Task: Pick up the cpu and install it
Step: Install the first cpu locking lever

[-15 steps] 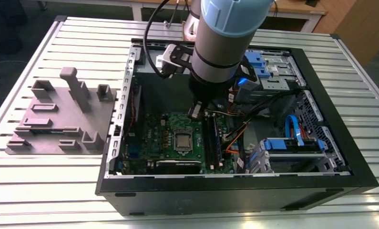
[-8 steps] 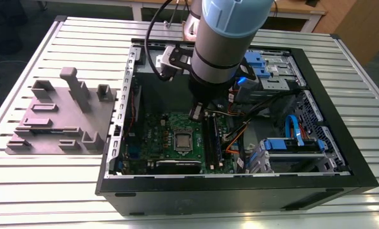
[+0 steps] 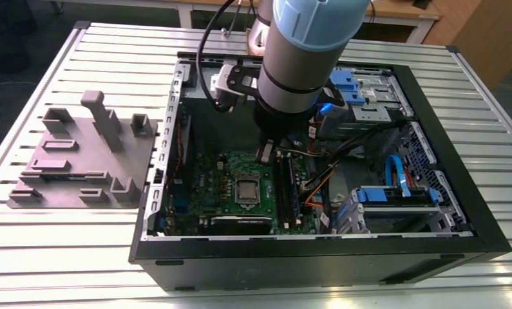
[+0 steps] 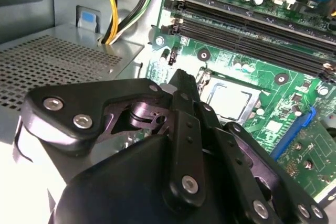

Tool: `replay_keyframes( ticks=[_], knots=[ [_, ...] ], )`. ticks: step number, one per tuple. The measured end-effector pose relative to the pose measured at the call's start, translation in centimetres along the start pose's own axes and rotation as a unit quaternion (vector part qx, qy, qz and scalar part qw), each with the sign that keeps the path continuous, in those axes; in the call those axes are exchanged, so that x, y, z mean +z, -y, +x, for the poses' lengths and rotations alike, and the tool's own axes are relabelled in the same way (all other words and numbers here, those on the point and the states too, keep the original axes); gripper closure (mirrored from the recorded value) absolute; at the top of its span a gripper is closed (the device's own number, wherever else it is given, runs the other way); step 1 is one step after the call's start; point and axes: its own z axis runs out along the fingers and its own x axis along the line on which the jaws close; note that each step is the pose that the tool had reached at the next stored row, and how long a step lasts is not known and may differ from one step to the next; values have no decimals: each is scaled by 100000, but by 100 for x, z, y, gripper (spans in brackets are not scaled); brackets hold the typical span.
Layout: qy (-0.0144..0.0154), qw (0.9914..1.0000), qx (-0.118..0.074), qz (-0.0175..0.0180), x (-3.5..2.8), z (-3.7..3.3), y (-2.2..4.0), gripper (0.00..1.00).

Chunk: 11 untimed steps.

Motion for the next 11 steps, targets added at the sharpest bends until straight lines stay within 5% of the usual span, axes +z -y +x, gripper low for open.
replay_keyframes(
  ticks=[11],
  knots=[
    [-546, 99938, -3482, -96, -35, 2, -11, 90]
  ],
)
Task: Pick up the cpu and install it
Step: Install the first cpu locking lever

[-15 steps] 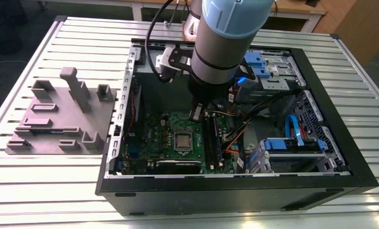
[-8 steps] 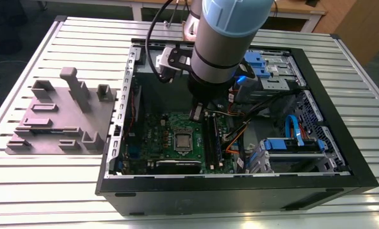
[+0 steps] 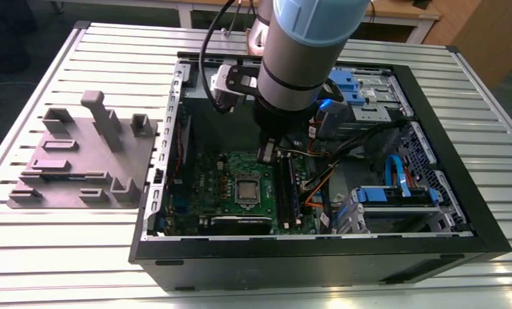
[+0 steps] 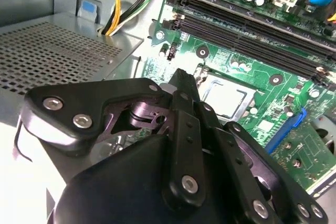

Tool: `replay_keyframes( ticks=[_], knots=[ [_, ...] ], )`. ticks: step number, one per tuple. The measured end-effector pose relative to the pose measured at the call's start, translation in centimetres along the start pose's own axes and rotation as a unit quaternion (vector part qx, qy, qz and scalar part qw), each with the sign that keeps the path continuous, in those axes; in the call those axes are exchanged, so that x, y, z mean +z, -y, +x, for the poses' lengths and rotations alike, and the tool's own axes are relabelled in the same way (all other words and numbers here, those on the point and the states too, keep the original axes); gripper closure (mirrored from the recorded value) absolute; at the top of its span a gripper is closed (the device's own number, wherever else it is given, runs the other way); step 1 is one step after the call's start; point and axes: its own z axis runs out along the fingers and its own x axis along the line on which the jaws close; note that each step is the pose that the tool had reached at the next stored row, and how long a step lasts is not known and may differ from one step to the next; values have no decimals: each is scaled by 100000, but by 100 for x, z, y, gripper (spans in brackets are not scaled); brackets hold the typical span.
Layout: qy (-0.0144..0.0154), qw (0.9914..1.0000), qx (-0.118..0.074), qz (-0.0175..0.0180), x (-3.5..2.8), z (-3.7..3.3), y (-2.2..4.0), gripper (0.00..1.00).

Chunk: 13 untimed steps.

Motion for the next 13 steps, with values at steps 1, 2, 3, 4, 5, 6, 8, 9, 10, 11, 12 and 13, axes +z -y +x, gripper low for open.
replay_keyframes(
  ticks=[1, 2, 3, 4, 5, 6, 8, 9, 10, 11, 12, 13],
  knots=[
    [-11, 100000, -121, 161, 0, 6, -1, 90],
    [-41, 99999, -262, 274, 0, 11, 0, 90],
    [-146, 99998, -448, 340, 0, 12, 1, 90],
    [-310, 99997, -607, 390, 0, 14, 2, 90],
    [-563, 99995, -763, 428, 0, 16, 1, 90],
    [-927, 99990, -927, 480, 1, 16, 1, 90],
    [-2102, 99968, -1286, 655, 1, 16, 1, 90],
    [-2679, 99951, -1458, 739, 1, 16, 0, 90],
    [-2955, 99940, -1634, 774, 2, 18, -2, 90],
    [-3029, 99934, -1811, 838, 1, 22, -7, 90],
    [-3045, 99929, -1992, 957, 0, 26, -13, 90],
    [-3030, 99924, -2178, 1082, 0, 30, -19, 90]
  ],
)
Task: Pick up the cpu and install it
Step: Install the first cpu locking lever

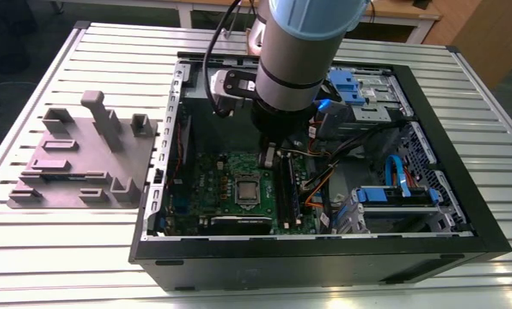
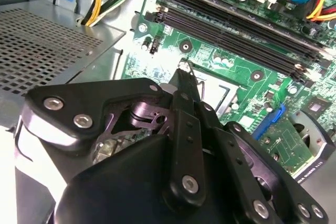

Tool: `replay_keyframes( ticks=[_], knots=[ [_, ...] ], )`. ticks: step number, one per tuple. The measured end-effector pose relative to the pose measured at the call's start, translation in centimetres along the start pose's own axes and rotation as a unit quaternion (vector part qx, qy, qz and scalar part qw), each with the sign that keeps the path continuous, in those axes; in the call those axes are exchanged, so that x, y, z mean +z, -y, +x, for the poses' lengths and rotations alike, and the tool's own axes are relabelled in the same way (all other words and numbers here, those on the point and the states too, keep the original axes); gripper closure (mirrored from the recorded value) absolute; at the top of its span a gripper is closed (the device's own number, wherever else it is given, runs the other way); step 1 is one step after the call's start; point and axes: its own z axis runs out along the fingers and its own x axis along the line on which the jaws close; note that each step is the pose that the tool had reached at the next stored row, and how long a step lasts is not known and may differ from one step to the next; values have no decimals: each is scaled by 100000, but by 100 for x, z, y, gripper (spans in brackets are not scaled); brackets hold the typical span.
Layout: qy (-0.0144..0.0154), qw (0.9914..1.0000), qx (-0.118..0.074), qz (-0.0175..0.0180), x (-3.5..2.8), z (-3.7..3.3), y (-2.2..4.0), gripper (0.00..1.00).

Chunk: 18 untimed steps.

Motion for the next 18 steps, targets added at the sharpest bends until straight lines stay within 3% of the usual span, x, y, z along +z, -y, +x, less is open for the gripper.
replay_keyframes(
  ticks=[15, 18],
  knots=[
    [-43, 99999, -335, 99, 0, 16, -3, 90],
    [-745, 99996, -434, 195, -3, 35, 0, 90]
  ],
)
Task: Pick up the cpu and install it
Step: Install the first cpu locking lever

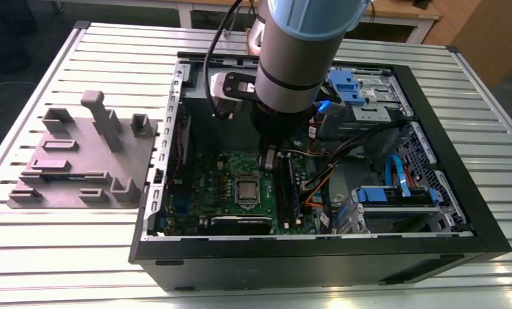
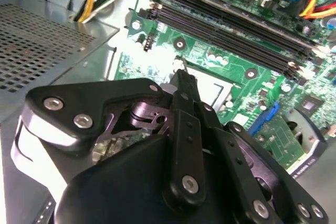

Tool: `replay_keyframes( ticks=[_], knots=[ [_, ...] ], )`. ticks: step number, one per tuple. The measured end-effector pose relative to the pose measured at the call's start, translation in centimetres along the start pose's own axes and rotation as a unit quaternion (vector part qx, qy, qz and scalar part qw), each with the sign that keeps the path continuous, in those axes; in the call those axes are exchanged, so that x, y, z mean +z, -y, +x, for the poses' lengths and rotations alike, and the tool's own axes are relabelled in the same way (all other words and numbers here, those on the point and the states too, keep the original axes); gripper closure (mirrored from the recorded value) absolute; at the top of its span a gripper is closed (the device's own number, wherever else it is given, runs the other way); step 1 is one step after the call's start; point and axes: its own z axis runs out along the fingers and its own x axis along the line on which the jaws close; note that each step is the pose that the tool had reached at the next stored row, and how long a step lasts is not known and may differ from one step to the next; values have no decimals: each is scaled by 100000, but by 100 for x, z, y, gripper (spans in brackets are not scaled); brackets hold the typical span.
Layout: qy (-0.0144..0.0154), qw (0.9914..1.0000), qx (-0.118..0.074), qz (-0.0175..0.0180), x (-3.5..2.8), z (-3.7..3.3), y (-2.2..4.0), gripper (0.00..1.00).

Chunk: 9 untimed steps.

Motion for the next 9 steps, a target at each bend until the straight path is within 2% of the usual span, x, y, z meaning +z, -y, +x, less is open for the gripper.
replay_keyframes(
  ticks=[9],
  knots=[
    [-210, 100000, -48, 35, 0, 9, 2, 90]
  ],
)
